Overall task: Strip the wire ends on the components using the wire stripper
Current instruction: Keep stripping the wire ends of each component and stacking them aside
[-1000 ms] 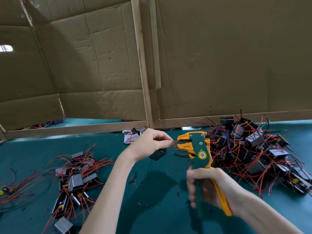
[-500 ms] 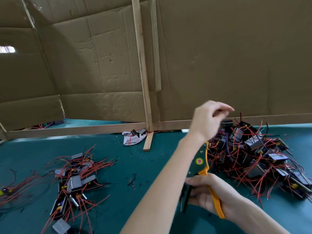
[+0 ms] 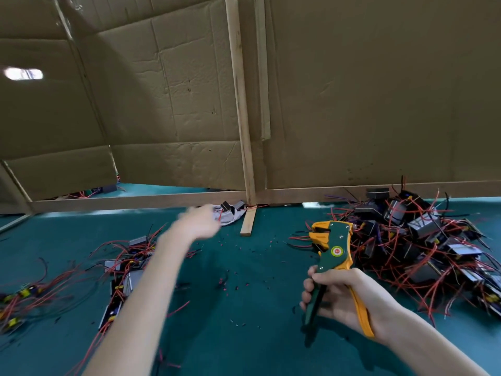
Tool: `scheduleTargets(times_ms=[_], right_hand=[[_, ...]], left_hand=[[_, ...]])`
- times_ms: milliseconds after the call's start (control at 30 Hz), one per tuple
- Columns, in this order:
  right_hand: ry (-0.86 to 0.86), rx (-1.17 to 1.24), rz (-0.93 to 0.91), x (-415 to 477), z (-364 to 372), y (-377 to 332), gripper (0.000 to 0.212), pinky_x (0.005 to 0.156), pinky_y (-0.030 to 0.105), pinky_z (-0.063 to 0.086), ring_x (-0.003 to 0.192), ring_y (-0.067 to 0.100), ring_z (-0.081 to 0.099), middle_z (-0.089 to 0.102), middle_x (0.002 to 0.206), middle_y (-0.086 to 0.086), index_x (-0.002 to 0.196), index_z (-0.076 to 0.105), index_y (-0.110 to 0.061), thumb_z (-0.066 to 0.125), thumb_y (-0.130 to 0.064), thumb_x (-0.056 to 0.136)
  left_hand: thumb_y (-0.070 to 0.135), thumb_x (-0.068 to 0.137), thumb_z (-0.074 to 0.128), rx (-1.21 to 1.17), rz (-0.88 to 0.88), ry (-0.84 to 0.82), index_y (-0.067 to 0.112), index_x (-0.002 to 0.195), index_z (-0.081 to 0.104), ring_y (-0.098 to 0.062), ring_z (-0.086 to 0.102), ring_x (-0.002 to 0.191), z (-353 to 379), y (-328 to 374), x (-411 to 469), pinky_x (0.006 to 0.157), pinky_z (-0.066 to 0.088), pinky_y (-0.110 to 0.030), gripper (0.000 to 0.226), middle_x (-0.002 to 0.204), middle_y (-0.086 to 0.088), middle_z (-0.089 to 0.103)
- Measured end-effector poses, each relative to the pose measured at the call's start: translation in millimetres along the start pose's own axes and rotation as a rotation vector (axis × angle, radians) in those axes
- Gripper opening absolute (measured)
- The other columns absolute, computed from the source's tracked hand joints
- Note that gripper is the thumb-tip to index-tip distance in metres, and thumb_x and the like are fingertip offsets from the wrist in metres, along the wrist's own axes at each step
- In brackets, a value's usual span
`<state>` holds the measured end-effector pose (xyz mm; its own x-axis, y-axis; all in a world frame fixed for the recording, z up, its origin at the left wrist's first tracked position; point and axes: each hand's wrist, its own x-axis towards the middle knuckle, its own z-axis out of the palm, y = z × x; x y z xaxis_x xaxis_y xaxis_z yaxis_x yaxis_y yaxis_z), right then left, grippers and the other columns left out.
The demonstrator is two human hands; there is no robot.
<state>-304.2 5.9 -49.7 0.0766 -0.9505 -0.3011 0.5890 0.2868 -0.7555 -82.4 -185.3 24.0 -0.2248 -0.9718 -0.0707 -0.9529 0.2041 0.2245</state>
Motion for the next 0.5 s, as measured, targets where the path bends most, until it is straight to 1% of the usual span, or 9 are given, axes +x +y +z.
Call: scheduleTargets(times_ms=[67,100,167,200,267,333,400,467,500], right_hand=[[0.010,-0.004,-0.009,1,-1,-1,0.009,0.068,0.047,0.058,0.064,0.034,0.059,0.056,0.074,0.020,0.083,0.060,0.001,0.060,0.004,0.074],[0.019,-0.005,-0.012,2,-1,-1,0.010,0.068,0.048,0.058,0.065,0.035,0.059,0.056,0.075,0.020,0.084,0.059,0.001,0.059,0.004,0.075],[0.036,-0.003,-0.017,2,-3,-2,0.010,0.070,0.049,0.057,0.066,0.035,0.059,0.057,0.075,0.020,0.085,0.058,0.000,0.059,0.003,0.075],[0.041,-0.005,-0.017,2,-3,-3,0.010,0.070,0.049,0.057,0.066,0.035,0.059,0.057,0.076,0.020,0.085,0.058,0.000,0.059,0.003,0.076],[0.046,-0.013,-0.017,3,-4,-3,0.008,0.071,0.049,0.057,0.066,0.035,0.059,0.057,0.076,0.020,0.084,0.058,0.000,0.059,0.002,0.076],[0.047,-0.014,-0.016,3,-4,-3,0.008,0.070,0.049,0.057,0.067,0.035,0.059,0.057,0.076,0.021,0.083,0.059,0.000,0.060,0.002,0.076],[0.046,-0.015,-0.016,4,-5,-3,0.008,0.070,0.049,0.056,0.067,0.036,0.059,0.057,0.076,0.021,0.083,0.059,0.000,0.060,0.002,0.076],[0.048,-0.013,-0.012,4,-5,-3,0.008,0.070,0.050,0.056,0.067,0.036,0.059,0.057,0.076,0.021,0.083,0.059,0.000,0.060,0.002,0.076],[0.046,-0.014,-0.009,4,-5,-2,0.008,0.070,0.050,0.056,0.066,0.036,0.059,0.057,0.076,0.021,0.083,0.059,0.000,0.061,0.002,0.076]], left_hand=[[0.042,0.098,0.046,0.042,-0.326,0.060,0.013,0.150,0.019,-0.041,0.020,0.141,-1,-55,12,0.113,0.027,-0.053,0.065,0.156,-0.022,0.016],[0.050,0.096,0.046,0.004,-0.425,0.090,0.016,0.151,0.015,-0.043,0.014,0.142,1,-81,17,0.113,0.024,-0.057,0.072,0.157,-0.022,0.010],[0.060,0.092,0.045,-0.071,-0.494,0.072,0.023,0.153,0.006,-0.045,0.007,0.143,10,-122,25,0.114,0.018,-0.058,0.081,0.158,-0.021,0.003],[0.061,0.092,0.045,-0.105,-0.471,0.022,0.023,0.154,0.005,-0.044,0.006,0.144,17,-137,29,0.116,0.016,-0.055,0.082,0.158,-0.021,0.004],[0.058,0.093,0.046,-0.136,-0.380,-0.073,0.020,0.153,0.015,-0.040,0.013,0.144,30,-154,34,0.116,0.019,-0.051,0.077,0.157,-0.021,0.017],[0.053,0.093,0.051,-0.173,-0.313,-0.054,0.019,0.147,0.032,-0.037,0.023,0.142,36,-158,34,0.113,0.027,-0.048,0.068,0.152,-0.018,0.030],[0.046,0.091,0.059,-0.244,-0.214,-0.004,0.018,0.140,0.044,-0.033,0.038,0.134,35,-152,31,0.104,0.036,-0.039,0.059,0.148,-0.013,0.041],[0.042,0.091,0.061,-0.287,-0.108,-0.011,0.020,0.137,0.049,-0.028,0.047,0.127,37,-139,27,0.093,0.037,-0.032,0.052,0.144,-0.008,0.047],[0.041,0.091,0.061,-0.286,-0.058,-0.025,0.021,0.136,0.050,-0.026,0.048,0.125,40,-131,25,0.092,0.036,-0.031,0.051,0.143,-0.006,0.048]])
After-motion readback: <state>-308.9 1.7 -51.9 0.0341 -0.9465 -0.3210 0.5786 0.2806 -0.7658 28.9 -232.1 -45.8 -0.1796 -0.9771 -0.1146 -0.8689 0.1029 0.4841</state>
